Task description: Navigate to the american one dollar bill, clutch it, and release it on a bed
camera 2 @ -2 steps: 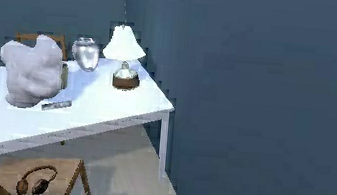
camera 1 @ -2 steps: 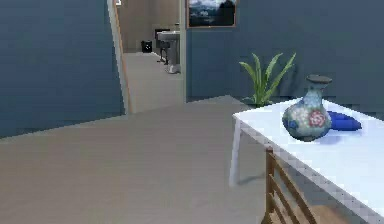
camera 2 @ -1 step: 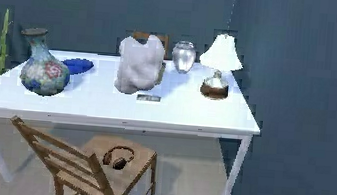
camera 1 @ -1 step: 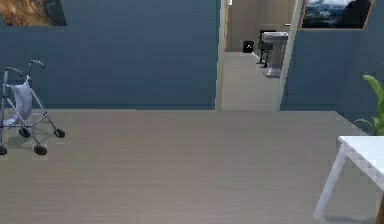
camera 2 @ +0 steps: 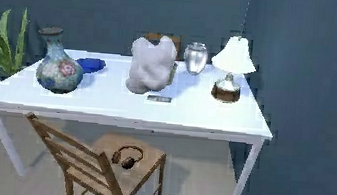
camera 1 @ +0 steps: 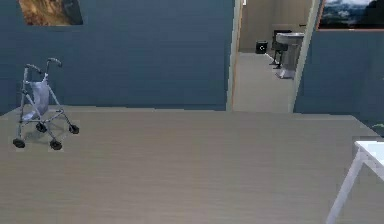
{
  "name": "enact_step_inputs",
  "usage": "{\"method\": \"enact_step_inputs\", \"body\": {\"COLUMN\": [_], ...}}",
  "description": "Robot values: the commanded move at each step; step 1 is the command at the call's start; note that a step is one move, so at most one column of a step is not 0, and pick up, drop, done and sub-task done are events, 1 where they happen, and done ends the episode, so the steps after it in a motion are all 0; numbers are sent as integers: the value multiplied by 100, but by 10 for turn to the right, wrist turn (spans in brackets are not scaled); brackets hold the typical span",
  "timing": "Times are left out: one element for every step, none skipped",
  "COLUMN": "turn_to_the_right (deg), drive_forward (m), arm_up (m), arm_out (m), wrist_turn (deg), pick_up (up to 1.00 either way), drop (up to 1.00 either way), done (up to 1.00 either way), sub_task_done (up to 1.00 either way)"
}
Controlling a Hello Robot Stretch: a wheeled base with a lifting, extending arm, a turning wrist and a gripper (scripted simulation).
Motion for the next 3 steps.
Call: {"method": "enact_step_inputs", "body": {"turn_to_the_right": [450,450,210], "drive_forward": [0,0,0], "arm_up": [0,0,0], "arm_out": [0,0,0], "wrist_turn": [0,0,0], "pick_up": [0,0,0], "drop": [0,0,0], "done": [0,0,0], "sub_task_done": [0,0,0]}}
